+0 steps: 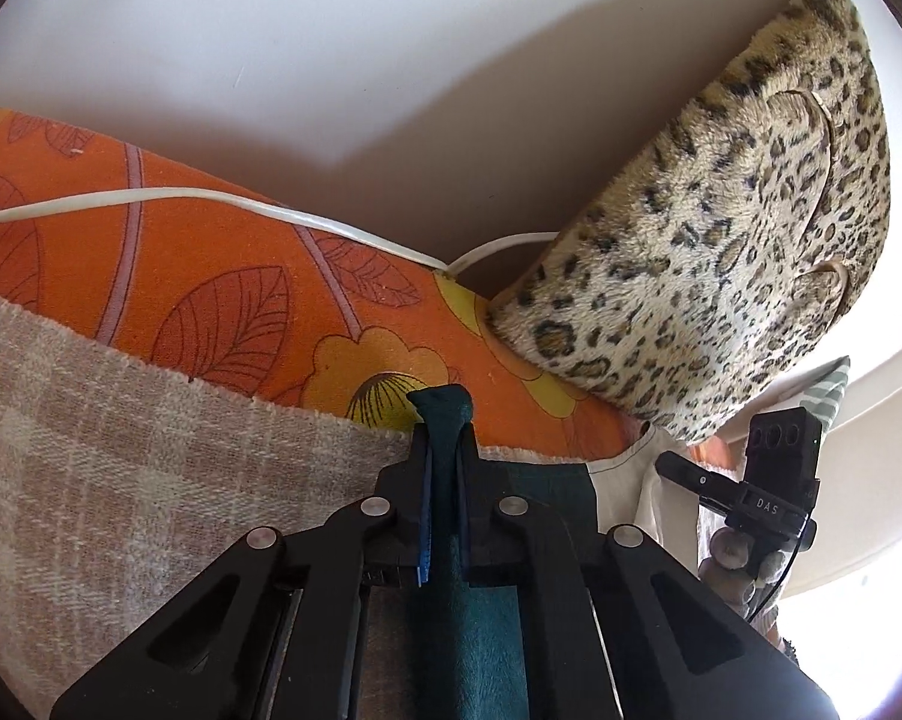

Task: Fold small clothes
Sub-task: 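Close left tool on the green edge while right tool grips the cream collar end, then lift the collar end with both tools and fold it over toward the hem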

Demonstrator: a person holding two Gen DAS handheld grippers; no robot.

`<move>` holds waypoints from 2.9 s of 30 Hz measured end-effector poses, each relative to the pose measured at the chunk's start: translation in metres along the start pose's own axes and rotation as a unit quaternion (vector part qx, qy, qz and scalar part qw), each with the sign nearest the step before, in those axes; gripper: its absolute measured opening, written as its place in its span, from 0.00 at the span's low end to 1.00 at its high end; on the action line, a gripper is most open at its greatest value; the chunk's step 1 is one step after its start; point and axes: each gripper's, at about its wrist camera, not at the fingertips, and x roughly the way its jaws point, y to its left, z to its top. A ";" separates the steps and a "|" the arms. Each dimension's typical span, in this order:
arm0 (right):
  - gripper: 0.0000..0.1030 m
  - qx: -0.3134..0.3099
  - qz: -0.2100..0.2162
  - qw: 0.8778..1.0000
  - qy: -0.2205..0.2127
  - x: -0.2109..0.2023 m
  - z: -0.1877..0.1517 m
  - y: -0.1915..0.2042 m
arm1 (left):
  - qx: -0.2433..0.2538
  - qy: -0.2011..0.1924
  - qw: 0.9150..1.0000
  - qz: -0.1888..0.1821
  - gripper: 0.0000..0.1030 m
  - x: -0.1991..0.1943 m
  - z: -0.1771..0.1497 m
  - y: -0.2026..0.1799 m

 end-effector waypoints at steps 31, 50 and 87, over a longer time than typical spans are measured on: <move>0.01 -0.141 -0.023 0.989 -0.045 -0.133 -0.054 0.128 | 0.080 -0.063 0.994 -0.039 0.02 -0.131 -0.061 -0.104; 0.01 -0.175 -0.048 0.983 -0.022 -0.173 -0.217 0.179 | 0.111 -0.026 0.992 -0.051 0.02 -0.197 -0.224 -0.109; 0.33 -0.283 -0.166 0.945 -0.002 -0.165 -0.359 0.189 | 0.254 0.032 0.965 0.056 0.26 -0.197 -0.341 -0.097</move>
